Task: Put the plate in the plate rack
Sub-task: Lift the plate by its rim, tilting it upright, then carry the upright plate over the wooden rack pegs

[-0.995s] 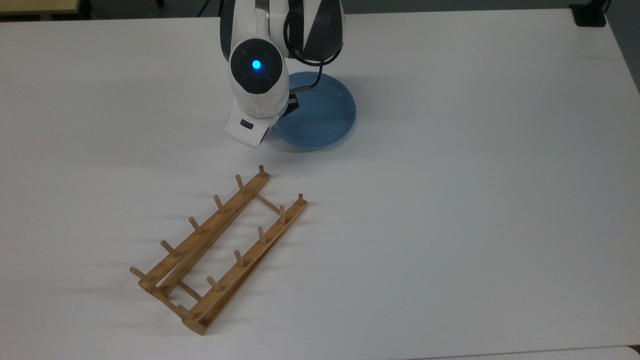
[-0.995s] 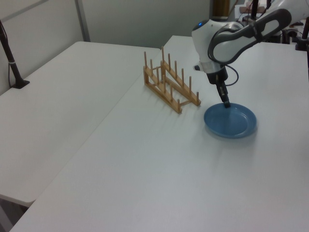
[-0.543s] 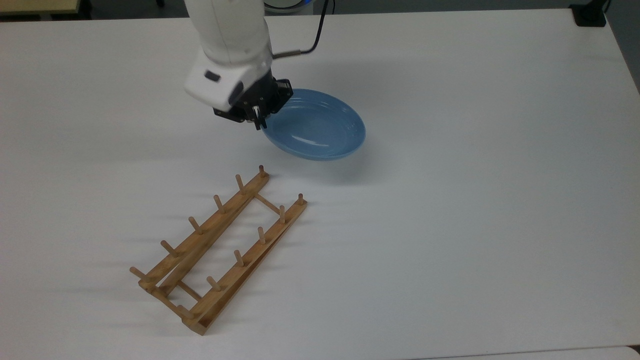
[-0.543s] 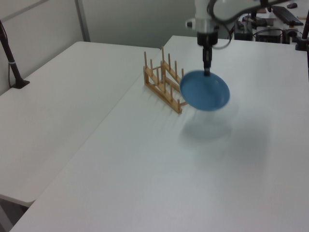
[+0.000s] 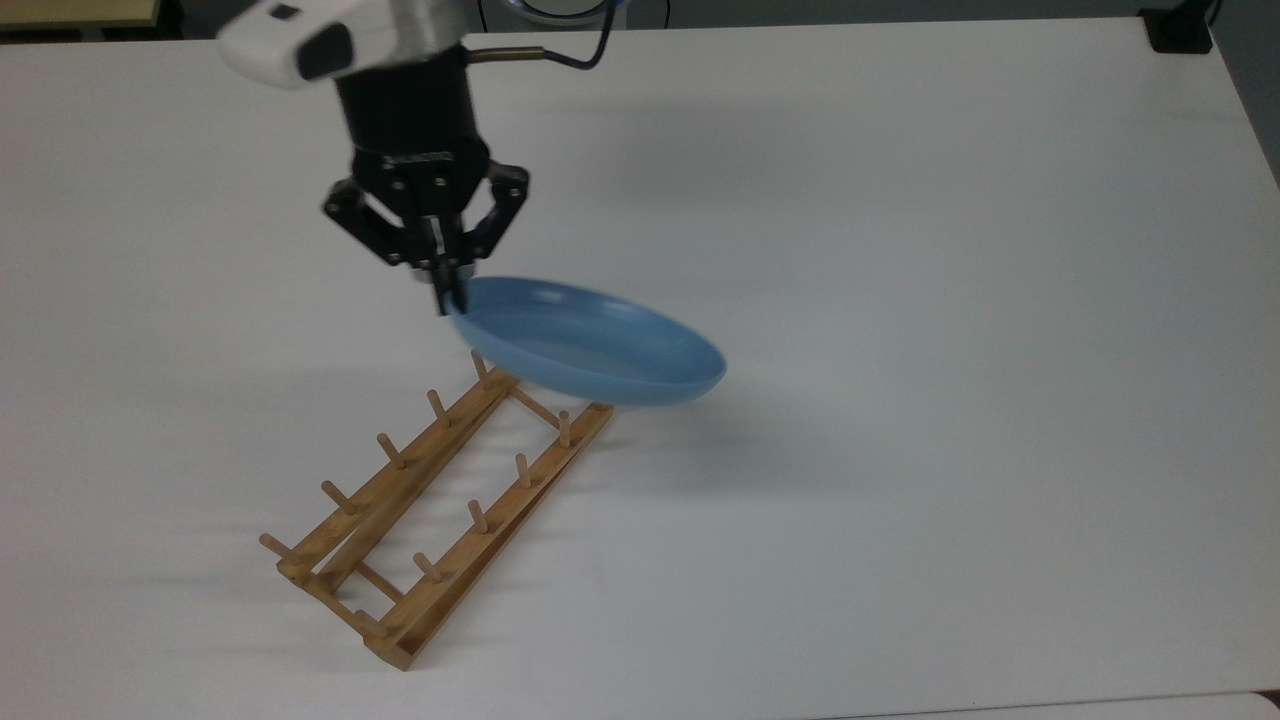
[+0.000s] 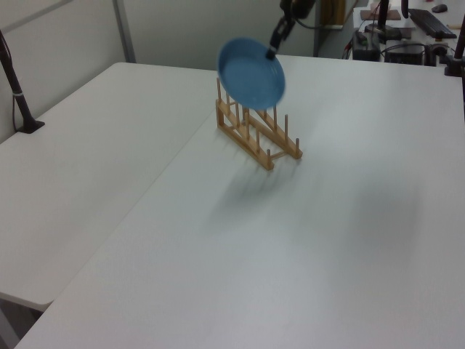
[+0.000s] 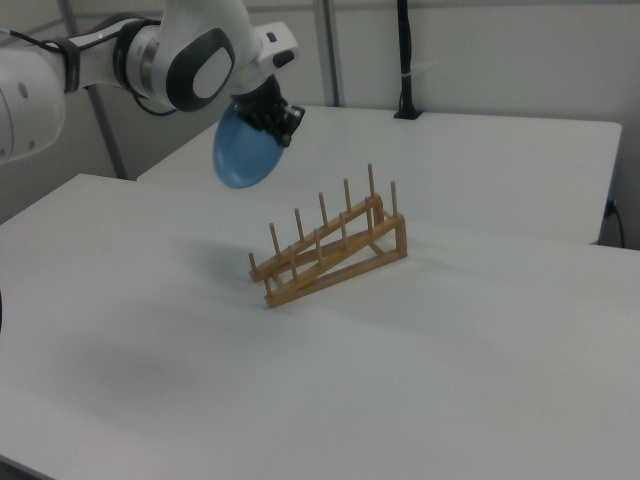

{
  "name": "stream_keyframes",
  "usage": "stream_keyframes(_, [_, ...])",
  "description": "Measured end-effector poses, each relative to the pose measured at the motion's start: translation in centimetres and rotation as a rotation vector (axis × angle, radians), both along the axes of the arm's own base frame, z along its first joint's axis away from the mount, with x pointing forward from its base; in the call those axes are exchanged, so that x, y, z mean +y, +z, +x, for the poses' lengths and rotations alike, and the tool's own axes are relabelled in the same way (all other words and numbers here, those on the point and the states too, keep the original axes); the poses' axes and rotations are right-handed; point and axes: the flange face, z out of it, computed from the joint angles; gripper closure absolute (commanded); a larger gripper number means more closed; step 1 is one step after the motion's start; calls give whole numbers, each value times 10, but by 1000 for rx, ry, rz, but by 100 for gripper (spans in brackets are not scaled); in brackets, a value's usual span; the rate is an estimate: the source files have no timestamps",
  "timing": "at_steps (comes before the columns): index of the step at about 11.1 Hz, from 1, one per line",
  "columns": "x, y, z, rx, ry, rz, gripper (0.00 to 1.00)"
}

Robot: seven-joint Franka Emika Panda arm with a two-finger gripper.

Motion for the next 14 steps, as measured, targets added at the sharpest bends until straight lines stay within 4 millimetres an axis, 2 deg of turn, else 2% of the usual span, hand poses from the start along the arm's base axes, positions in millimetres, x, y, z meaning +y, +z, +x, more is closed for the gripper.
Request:
stream_keyframes(3, [-34, 28, 7, -228, -80, -38, 100])
stream_keyframes(5, [-59, 37, 9, -375, -108, -102, 100])
stream_keyframes(11, [-113, -15, 16, -487, -137, -275, 100])
stream_keyframes(14, [-123, -28, 18, -510, -154, -302, 100])
